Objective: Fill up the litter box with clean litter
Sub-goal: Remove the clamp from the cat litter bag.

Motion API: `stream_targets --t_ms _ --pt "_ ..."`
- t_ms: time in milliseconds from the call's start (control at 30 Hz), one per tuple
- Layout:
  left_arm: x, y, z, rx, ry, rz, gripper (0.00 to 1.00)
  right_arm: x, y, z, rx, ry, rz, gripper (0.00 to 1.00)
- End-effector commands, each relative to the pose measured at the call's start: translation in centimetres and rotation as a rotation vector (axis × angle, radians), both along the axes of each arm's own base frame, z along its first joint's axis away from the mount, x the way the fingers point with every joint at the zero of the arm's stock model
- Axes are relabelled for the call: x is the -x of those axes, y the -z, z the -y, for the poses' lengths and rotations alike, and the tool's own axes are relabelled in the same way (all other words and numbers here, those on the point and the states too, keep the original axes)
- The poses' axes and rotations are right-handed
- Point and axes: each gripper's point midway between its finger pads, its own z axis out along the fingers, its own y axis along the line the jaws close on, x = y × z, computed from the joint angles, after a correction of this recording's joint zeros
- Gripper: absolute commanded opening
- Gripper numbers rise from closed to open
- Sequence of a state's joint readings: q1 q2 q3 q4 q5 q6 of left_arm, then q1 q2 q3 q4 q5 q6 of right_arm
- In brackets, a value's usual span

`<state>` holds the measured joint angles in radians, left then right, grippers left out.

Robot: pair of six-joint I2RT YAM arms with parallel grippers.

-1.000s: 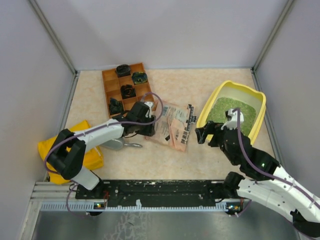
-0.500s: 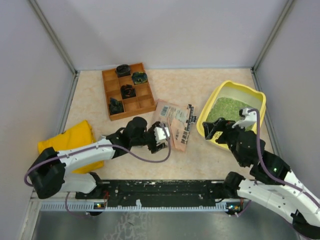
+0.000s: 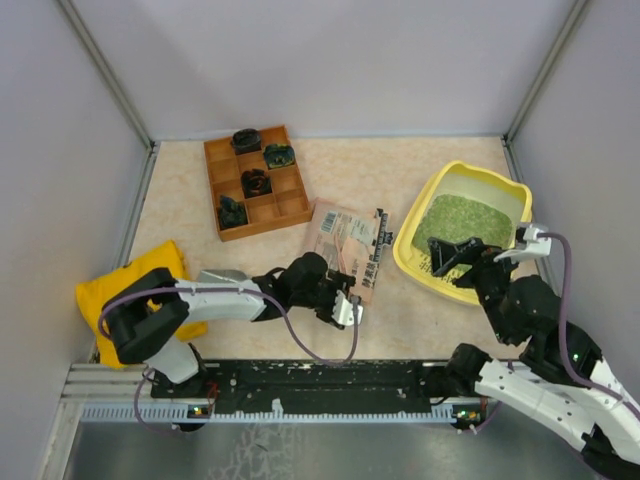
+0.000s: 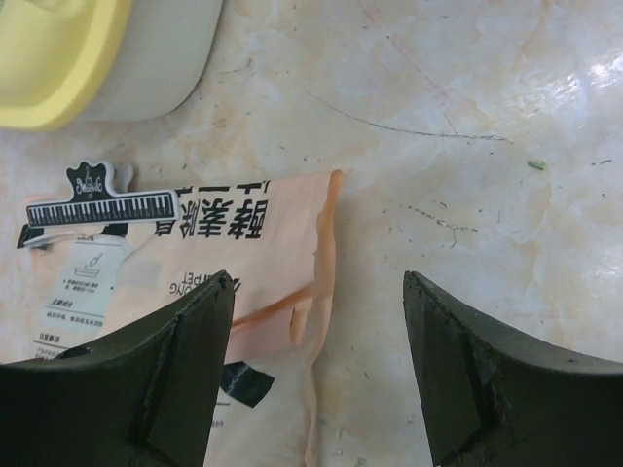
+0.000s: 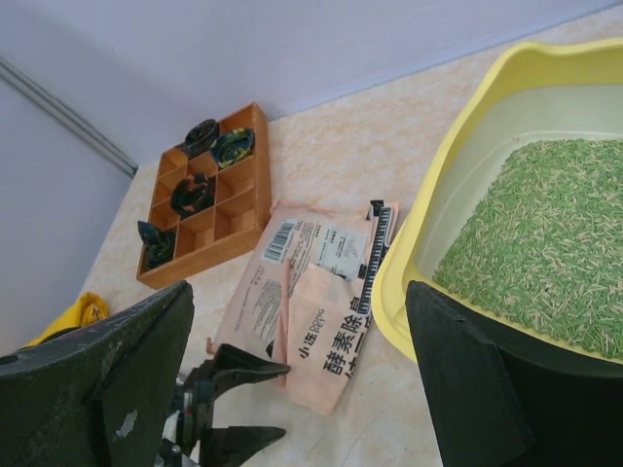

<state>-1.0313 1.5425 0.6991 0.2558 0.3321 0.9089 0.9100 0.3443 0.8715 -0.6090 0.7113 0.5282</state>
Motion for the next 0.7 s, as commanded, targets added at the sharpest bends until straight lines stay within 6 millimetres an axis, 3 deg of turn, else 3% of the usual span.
stream_targets --t_ms 0,200,367,533,667 --pt "-1.2 -0.7 2.3 0.034 0.043 0.118 0.76 0.5 -1.5 1.0 -0.058 0.021 0.042 0.89" --pt "-3.0 1.1 2.9 0.022 -0.020 0.242 0.73 0.5 -0.3 0.7 -0.013 -0.002 0.027 0.89" --pt "-3.1 1.8 2.5 0.018 -0.047 0.315 0.60 0.4 -0.2 0.8 0.000 0.008 0.026 0.89" --pt "-1.8 1.2 1.8 0.032 -0.064 0.341 0.22 0.2 1.1 0.2 -0.014 0.005 -0.011 0.89" --pt "0.2 0.1 1.2 0.058 -0.069 0.309 0.03 0.1 2.5 -1.3 -0.033 -0.034 -0.056 0.89"
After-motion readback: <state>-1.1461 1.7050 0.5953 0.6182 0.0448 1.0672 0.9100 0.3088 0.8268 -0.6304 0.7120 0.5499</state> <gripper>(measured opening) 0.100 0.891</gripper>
